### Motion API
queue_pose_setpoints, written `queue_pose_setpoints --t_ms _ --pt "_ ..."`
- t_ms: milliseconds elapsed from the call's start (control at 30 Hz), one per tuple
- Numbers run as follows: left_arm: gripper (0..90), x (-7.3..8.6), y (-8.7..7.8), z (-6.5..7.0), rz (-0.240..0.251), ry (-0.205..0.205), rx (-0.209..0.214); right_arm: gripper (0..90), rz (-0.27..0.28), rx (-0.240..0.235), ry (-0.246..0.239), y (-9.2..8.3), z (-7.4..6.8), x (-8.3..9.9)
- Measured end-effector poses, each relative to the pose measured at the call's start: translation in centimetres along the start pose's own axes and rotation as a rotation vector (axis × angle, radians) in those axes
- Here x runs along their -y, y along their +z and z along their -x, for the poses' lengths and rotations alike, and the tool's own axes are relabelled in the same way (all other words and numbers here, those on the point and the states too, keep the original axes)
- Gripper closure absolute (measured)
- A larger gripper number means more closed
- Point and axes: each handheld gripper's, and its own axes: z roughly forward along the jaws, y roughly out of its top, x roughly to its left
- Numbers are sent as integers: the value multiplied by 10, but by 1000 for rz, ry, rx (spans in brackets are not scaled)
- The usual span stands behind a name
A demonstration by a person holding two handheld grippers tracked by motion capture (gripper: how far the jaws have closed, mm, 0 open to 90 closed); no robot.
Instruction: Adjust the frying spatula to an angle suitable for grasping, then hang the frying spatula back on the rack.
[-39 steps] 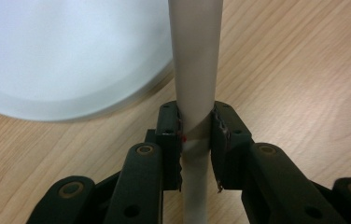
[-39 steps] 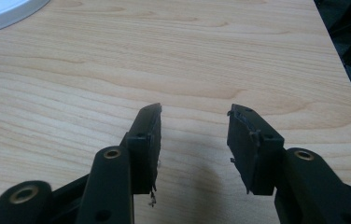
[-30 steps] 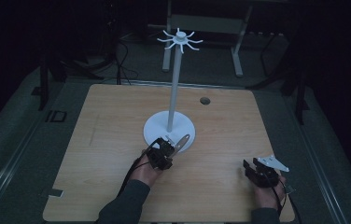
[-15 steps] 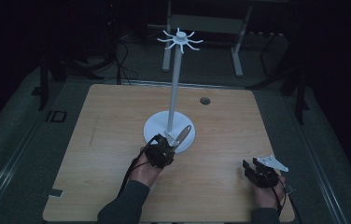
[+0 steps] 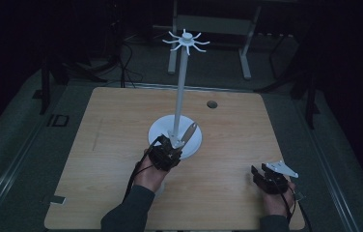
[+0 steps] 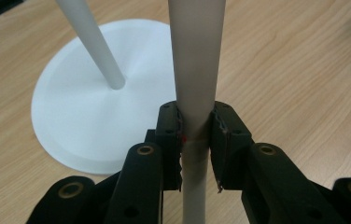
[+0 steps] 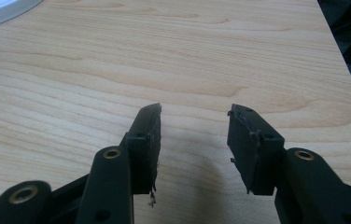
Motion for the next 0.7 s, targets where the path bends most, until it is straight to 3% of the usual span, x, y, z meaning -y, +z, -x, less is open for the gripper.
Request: queue_pose_setpoints --t_ms 533,700 --pt "749 -2 -17 -6 96 -55 -34 536 1 4 4 -1 2 1" --pt "749 -4 -21 -3 122 -48 -35 531 2 5 -2 -1 1 0"
